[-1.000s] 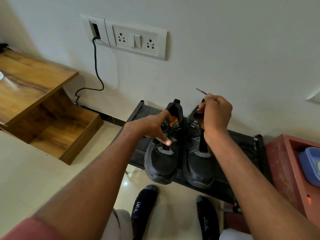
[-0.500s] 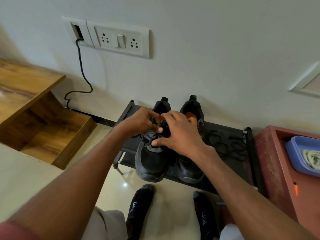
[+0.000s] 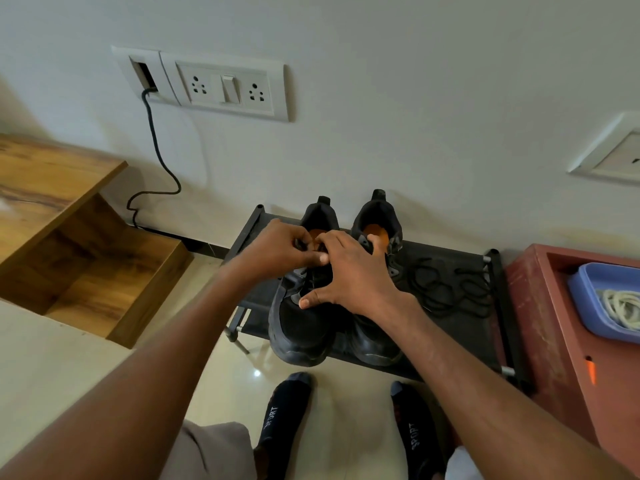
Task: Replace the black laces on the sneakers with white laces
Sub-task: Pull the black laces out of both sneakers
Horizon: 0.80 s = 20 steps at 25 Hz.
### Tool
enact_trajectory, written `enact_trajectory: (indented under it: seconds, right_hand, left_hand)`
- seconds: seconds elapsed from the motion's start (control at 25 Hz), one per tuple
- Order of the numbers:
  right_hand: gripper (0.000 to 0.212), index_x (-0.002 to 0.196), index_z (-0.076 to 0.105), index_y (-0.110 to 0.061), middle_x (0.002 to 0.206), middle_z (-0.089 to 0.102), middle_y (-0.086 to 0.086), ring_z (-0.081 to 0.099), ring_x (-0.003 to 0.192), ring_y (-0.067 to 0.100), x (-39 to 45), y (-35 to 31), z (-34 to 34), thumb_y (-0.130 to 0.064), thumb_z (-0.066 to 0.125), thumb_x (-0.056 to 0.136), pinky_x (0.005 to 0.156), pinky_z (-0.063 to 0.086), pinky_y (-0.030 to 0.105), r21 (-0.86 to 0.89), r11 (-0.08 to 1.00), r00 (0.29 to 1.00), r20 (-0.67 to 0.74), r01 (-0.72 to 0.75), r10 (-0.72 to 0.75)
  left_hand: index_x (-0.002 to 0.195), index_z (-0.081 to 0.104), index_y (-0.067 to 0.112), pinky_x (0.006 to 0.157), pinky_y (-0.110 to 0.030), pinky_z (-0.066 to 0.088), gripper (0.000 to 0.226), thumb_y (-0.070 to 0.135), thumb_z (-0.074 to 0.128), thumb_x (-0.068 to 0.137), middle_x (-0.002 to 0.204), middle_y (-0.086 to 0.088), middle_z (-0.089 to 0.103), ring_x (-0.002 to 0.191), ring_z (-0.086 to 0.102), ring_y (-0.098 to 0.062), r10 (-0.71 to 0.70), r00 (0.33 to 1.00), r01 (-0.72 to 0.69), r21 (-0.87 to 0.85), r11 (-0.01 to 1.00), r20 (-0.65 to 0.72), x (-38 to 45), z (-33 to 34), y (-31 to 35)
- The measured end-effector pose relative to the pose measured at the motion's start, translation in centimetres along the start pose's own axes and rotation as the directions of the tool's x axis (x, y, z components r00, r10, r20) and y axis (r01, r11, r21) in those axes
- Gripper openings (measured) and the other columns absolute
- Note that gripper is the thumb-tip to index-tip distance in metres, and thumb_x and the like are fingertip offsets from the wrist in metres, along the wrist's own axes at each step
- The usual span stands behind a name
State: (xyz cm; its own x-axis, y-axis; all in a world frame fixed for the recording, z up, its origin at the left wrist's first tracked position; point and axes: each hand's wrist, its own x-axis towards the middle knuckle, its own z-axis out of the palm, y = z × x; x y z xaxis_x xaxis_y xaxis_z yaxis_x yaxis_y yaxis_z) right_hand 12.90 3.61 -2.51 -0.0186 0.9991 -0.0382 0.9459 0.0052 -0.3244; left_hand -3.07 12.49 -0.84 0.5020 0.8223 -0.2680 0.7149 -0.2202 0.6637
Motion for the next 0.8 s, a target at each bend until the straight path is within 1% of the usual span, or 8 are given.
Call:
enact_trajectory:
  seconds: [0.08,0.16,0.28,0.4,0.48,0.6,0.68,0.8]
  right_hand:
    - [0.117,0.157,0.032,-0.027,0.162,0.037,-0.007,0.032,0.153,0.014,0.1,0.2,0.1,-0.081,0.078,0.065,0.125,0.002,0.059,0.025,1.000,1.000,0.005,0.002,-0.002]
    - [0.117,0.157,0.032,-0.027,0.162,0.037,-0.008,0.034,0.152,0.013,0.1,0.3,0.1,-0.081,0.078,0.064,0.126,0.002,0.058,0.035,0.999,1.000,0.000,0.001,-0.001]
    - [0.119,0.157,0.031,-0.027,0.164,0.035,-0.007,0.032,0.152,0.013,0.0,0.5,0.0,-0.080,0.080,0.063,0.126,0.002,0.056,0.050,0.999,1.000,0.007,-0.011,0.011]
    - [0.118,0.157,0.031,-0.027,0.164,0.034,-0.006,0.031,0.153,0.014,-0.1,0.6,-0.4,-0.080,0.080,0.063,0.127,0.002,0.056,0.060,0.998,1.000,0.021,-0.006,0.005]
    - [0.119,0.158,0.031,-0.027,0.165,0.033,-0.006,0.029,0.154,0.014,-0.2,0.5,-0.4,-0.079,0.080,0.064,0.126,0.001,0.056,0.049,0.999,1.000,0.020,-0.005,0.004]
    - [0.119,0.159,0.029,-0.026,0.166,0.032,-0.006,0.028,0.155,0.015,-0.2,0.3,-0.3,-0.078,0.080,0.064,0.126,-0.001,0.056,0.055,0.998,1.000,0.014,-0.003,0.002]
    - [0.118,0.158,0.030,-0.026,0.165,0.033,-0.006,0.029,0.154,0.014,-0.2,0.4,-0.3,-0.078,0.080,0.065,0.126,-0.002,0.056,0.070,0.998,1.000,0.004,0.000,0.000]
    - [0.117,0.156,0.032,-0.027,0.163,0.035,-0.008,0.031,0.153,0.014,0.0,0.6,-0.3,-0.079,0.080,0.063,0.126,-0.001,0.057,0.070,0.998,1.000,0.011,0.005,-0.005]
  left_hand:
    - [0.111,0.075,0.026,0.081,-0.034,0.055,0.033,0.042,0.085,0.084,0.115,-0.003,0.049,0.094,0.063,-0.025,0.004,0.995,0.022,0.260,0.965,-0.098,-0.2,1.1,1.1]
    - [0.099,0.079,0.024,0.080,-0.034,0.053,0.018,0.031,0.086,0.083,0.112,-0.002,0.053,0.091,0.063,-0.022,0.002,0.972,0.051,0.220,0.974,-0.236,-0.2,1.9,1.7]
    - [0.077,0.076,0.016,0.071,-0.045,0.063,0.012,0.019,0.082,0.087,0.087,-0.008,0.073,0.075,0.071,-0.027,-0.222,0.919,0.128,-0.284,0.950,-0.326,-1.3,2.8,1.9]
    - [0.092,0.074,0.005,0.078,-0.047,0.064,0.018,0.020,0.068,0.100,0.090,-0.015,0.075,0.086,0.073,-0.031,-0.478,0.841,0.166,-0.720,0.674,-0.254,-3.2,2.9,2.3]
    - [0.094,0.072,0.009,0.085,-0.053,0.061,0.024,0.030,0.064,0.103,0.085,-0.011,0.076,0.080,0.071,-0.025,-0.424,0.860,0.185,-0.601,0.777,-0.284,-3.4,2.5,2.2]
    - [0.089,0.064,0.026,0.095,-0.052,0.047,0.029,0.054,0.068,0.094,0.077,0.007,0.071,0.076,0.064,-0.011,-0.259,0.919,0.208,-0.191,0.959,-0.298,-2.9,1.6,2.0]
    - [0.091,0.060,0.031,0.097,-0.048,0.032,0.032,0.059,0.073,0.086,0.079,0.013,0.065,0.080,0.055,-0.005,-0.158,0.953,0.205,0.165,0.965,-0.260,-2.8,1.6,2.3]
    - [0.086,0.061,0.031,0.104,-0.053,0.028,0.019,0.041,0.077,0.087,0.083,0.012,0.065,0.092,0.062,-0.016,-0.076,0.976,0.155,0.412,0.898,-0.203,-2.2,1.8,2.9]
